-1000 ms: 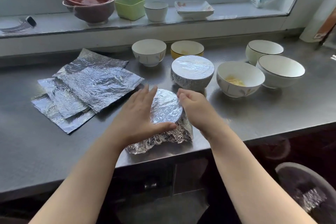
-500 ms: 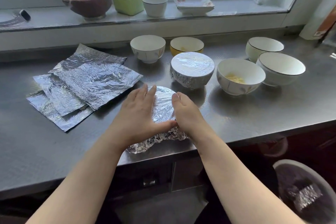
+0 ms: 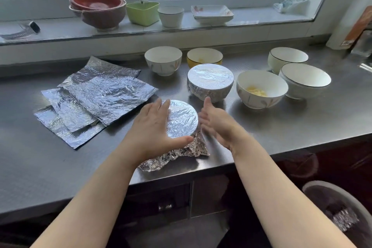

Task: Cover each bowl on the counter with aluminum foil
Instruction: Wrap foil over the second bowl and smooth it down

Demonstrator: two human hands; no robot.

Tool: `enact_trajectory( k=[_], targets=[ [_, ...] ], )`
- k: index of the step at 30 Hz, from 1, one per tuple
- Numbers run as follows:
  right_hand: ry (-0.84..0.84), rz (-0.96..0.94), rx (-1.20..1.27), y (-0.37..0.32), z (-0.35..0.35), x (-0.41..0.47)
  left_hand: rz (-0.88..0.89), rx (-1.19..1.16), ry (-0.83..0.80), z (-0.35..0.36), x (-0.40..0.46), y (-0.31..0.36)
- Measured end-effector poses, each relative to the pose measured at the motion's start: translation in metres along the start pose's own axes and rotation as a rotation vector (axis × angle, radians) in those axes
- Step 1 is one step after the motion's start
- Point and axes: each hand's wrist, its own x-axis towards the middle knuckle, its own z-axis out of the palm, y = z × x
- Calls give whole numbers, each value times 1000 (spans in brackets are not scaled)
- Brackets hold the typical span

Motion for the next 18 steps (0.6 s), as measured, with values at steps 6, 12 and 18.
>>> enact_trajectory(
  k=[6,12,18],
  targets=[
    [120,-310,-117,-8,14,-25,-55,38,35,6,1,9],
    [72,-236,-120,9,35,-16,-100,21,84,14,1,12],
    [63,-157,-109,13,35,-7,-109,17,109,16,0,13]
  ],
)
